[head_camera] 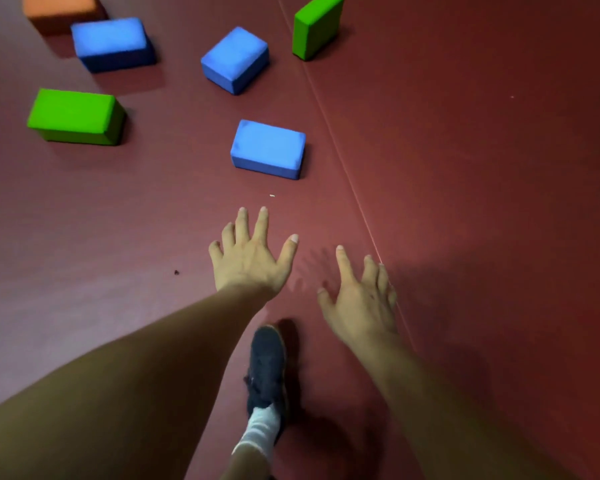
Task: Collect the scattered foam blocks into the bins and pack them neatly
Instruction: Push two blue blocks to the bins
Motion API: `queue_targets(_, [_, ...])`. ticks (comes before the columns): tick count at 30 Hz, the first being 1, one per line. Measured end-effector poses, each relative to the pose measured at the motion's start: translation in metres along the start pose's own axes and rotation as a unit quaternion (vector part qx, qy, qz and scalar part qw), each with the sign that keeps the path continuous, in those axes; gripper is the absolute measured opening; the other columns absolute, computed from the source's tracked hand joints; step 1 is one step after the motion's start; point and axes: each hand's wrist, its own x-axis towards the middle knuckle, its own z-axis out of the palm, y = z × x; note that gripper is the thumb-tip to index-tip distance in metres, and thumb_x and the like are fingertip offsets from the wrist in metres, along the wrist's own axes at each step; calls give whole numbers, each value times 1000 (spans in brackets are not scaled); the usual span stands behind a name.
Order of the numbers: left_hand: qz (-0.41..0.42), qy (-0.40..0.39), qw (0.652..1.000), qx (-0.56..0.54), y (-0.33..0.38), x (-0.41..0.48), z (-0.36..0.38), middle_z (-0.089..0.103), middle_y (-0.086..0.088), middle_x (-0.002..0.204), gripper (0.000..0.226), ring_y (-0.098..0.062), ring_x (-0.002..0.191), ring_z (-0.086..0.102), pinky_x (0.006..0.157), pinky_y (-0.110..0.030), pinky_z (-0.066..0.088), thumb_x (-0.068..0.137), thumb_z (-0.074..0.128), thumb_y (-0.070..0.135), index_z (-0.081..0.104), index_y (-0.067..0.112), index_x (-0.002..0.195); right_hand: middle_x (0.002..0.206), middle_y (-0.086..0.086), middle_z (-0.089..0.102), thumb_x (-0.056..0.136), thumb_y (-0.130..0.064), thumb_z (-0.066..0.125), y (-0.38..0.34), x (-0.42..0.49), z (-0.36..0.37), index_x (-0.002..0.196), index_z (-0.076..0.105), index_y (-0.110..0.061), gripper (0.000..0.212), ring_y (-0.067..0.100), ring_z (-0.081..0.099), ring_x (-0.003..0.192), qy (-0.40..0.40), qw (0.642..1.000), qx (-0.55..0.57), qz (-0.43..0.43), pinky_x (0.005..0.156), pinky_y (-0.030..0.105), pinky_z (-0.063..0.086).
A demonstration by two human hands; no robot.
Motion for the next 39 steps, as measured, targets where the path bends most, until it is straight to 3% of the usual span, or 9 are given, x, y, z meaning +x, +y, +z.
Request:
queue_targets(9, [-124,-9,991,-42,52,161,-17,6,-6,169,81,-32,153,11,118,-56,18,94,20,76,7,33,161,167,14,9,96,-56,49,-48,194,-80,160,3,-41,81,36,2,155,-18,996,-36,-81,121,54,15])
queue_targets(13, [-217,-12,971,-103,84,217,-34,5,-7,169,81,-31,154,6,120,-56,16,93,24,76,9,34,161,168,13,6,96,-57,48,-58,258,-126,160,1,-42,81,36,1,155,-32,991,-50,-118,120,54,16])
queue_targets(19, [-292,5,947,-132,131,308,-48,2,-5,169,82,-29,154,3,120,-58,14,92,27,77,9,36,161,168,13,5,96,-56,48,-58,378,-179,160,-1,-42,82,36,1,155,-51,982,-82,-161,121,54,16])
queue_targets(30, [-476,34,853,-212,212,461,-45,-1,-3,169,87,-29,155,-2,117,-68,8,88,27,83,7,39,160,168,15,6,97,-54,48,-58,567,-246,160,-1,-41,81,37,2,154,-120,928,-196,-293,121,54,16])
queue_targets(39, [-598,27,751,-280,178,521,-26,-6,-2,169,93,-29,155,-6,117,-68,6,85,26,88,4,38,160,167,17,7,96,-56,49,-174,667,-220,161,-1,-40,83,38,4,154,-147,845,-270,-437,122,54,16])
